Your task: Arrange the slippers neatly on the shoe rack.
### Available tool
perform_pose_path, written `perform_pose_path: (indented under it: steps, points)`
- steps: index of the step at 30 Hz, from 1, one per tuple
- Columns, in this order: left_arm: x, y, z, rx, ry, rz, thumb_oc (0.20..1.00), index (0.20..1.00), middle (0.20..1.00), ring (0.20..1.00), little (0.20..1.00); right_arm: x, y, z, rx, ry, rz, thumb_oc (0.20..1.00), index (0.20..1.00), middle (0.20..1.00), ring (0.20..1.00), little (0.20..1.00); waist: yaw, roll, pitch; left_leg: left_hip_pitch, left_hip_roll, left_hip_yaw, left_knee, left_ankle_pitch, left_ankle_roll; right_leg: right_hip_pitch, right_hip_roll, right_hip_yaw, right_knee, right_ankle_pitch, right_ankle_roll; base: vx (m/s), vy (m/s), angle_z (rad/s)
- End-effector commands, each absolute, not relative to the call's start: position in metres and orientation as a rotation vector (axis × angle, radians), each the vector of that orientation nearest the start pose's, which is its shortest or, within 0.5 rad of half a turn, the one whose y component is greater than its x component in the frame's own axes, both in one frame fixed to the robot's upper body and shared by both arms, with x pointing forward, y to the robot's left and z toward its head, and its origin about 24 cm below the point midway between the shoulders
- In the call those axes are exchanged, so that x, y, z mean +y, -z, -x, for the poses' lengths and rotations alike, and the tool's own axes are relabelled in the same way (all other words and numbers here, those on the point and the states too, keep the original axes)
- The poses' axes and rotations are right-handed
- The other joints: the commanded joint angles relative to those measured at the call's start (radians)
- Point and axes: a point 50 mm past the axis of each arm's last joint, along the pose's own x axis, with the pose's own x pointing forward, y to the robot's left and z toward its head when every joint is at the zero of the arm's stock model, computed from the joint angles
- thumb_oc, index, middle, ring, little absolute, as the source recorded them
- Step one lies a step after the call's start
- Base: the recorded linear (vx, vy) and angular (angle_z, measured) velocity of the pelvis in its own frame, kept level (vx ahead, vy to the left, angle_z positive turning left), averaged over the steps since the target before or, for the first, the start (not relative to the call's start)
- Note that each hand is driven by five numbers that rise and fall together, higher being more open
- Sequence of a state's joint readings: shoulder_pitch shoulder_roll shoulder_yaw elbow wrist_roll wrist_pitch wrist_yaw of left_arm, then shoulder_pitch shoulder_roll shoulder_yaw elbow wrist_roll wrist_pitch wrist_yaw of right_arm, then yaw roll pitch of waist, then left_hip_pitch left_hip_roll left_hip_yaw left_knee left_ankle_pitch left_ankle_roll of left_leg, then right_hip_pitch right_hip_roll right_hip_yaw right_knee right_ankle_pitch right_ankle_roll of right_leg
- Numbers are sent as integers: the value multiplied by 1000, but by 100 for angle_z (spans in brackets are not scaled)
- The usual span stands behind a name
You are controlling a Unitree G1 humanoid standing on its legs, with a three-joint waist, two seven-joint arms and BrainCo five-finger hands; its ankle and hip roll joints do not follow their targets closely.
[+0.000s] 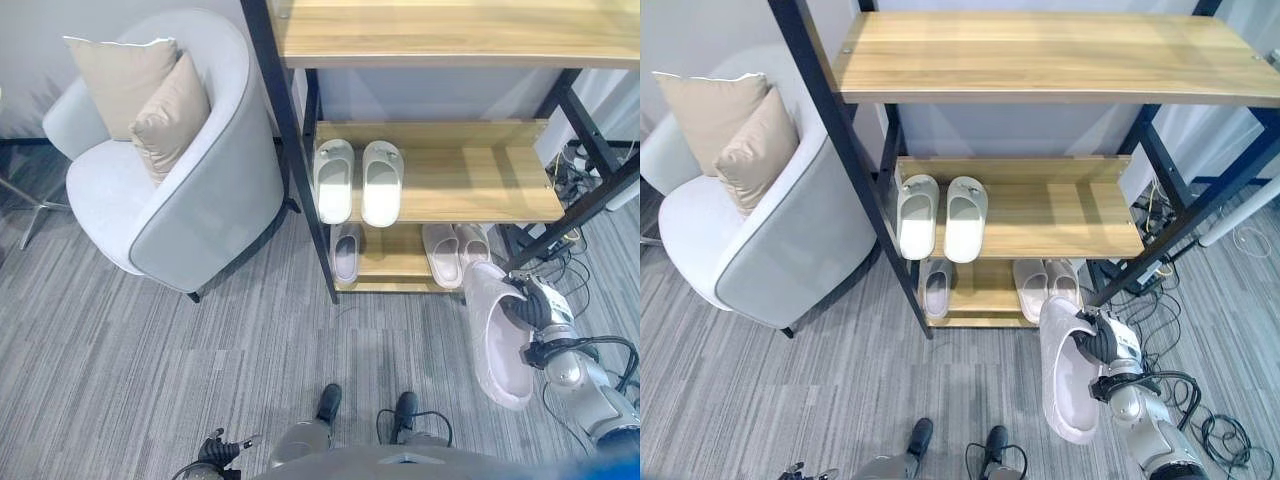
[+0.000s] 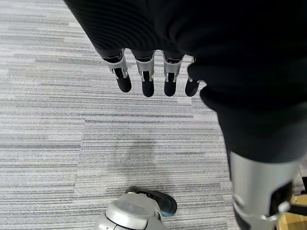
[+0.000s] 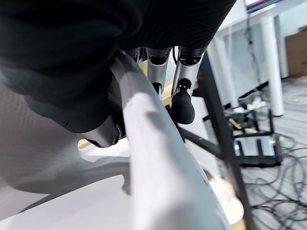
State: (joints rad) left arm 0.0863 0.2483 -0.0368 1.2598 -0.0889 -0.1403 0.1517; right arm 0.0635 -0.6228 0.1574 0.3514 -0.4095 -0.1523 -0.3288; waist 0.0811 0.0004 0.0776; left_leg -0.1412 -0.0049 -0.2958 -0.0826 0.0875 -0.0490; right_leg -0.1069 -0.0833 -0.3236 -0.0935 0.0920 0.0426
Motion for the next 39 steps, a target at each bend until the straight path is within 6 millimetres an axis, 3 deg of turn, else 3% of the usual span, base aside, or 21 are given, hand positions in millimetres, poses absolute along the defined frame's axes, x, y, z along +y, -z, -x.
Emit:
perform_pose_path:
  steps: [1,7,8,9,11,14,17,19,20,21,24,26,28,31,34,39]
  points:
    - [270,153,-77,1143,-342,-286,1000,1000,1000,1000,1000,-263,-34,-239,-40,54,988,200,200,200,200,200,32,-29,45,-29,63,1,-5,-21,-58,71,-35,-42,156,-223,37,-44,-128,36]
    - [270,151,-83,1105,-371,-246,1000,1000,1000,1000,1000,-262,-32,-237,-35,-2,985,200,200,200,200,200,51,-38,81,-84,70,10,85,-16,-78,99,-15,-82,138,-238,17,-39,-94,35]
    - [260,153,-83,1101,-368,-233,1000,1000,1000,1000,1000,-263,-15,-230,43,15,968,200,200,200,200,200,47,-55,100,-204,25,252,161,-16,-31,158,-26,-113,100,-249,32,104,140,84]
    - [263,154,-78,1115,-383,-230,1000,1000,1000,1000,1000,-254,-12,-235,44,5,950,200,200,200,200,200,83,-59,87,-236,8,249,147,-6,-26,140,-23,-82,96,-237,38,232,237,67]
    - [262,157,-67,1158,-365,-255,1000,1000,1000,1000,1000,-241,1,-229,71,-18,890,200,200,200,200,200,81,-70,69,-209,-7,197,111,5,-9,153,-26,-66,106,-242,44,245,234,-21]
    - [273,155,-53,1204,-385,-294,1000,1000,1000,1000,1000,-219,11,-226,74,-82,850,200,200,200,200,200,79,-106,59,-194,-27,211,159,-44,21,150,-64,-44,128,-230,62,197,194,-67]
    - [283,151,-56,1179,-410,-322,1000,1000,1000,1000,1000,-205,18,-226,84,-134,838,200,200,200,200,200,83,-128,53,-180,-38,232,187,-85,44,137,-90,-12,145,-196,88,149,223,-25]
    - [293,144,-72,1123,-430,-349,1000,1000,1000,1000,1000,-195,26,-227,109,-173,834,200,200,200,200,200,68,-140,56,-142,-54,251,207,-135,73,111,-142,11,238,-137,123,159,336,-21]
    - [296,142,-77,1105,-432,-359,1000,1000,1000,1000,1000,-192,29,-228,114,-180,841,200,200,200,200,200,65,-133,71,-122,-51,260,218,-150,90,74,-171,23,339,-84,133,113,265,-58]
    - [296,141,-81,1091,-411,-382,1000,1000,1000,1000,1000,-190,29,-228,107,-186,855,200,200,200,200,200,53,-120,93,-100,-47,239,225,-162,100,21,-170,61,443,-75,126,99,172,-66]
    - [294,139,-88,1066,-402,-388,1000,1000,1000,1000,1000,-187,25,-228,79,-204,874,200,200,200,200,200,32,-100,109,-76,-31,206,216,-170,95,-41,-179,88,405,-91,101,75,-41,-1]
    - [293,136,-102,1026,-392,-397,1000,1000,1000,1000,1000,-185,21,-234,56,-205,881,200,200,200,200,200,25,-105,137,-72,-25,186,227,-184,76,-78,-206,85,272,-56,117,48,-200,46]
    - [293,134,-106,1008,-392,-403,1000,1000,1000,1000,1000,-187,25,-230,76,-209,880,200,200,200,200,200,27,-127,145,-88,-47,160,252,-193,61,-49,-192,121,181,-43,133,28,-222,42]
    - [282,139,-104,1011,-363,-393,1000,1000,1000,1000,1000,-189,27,-229,74,-246,925,200,200,200,200,200,45,-138,127,-136,-32,124,223,-159,29,-35,-169,76,143,-49,133,-27,-278,104]
    - [273,143,-102,1018,-334,-380,1000,1000,1000,1000,1000,-193,28,-231,72,-259,964,200,200,200,200,200,53,-134,136,-169,-22,97,227,-147,14,-52,-151,45,165,-81,114,-58,-155,42]
    - [272,137,-121,956,-328,-391,1000,1000,1000,1000,1000,-202,20,-241,46,-222,1007,200,200,200,200,200,56,-117,190,-232,-18,66,310,-156,-1,-130,-151,28,311,-146,87,-94,-77,-2]
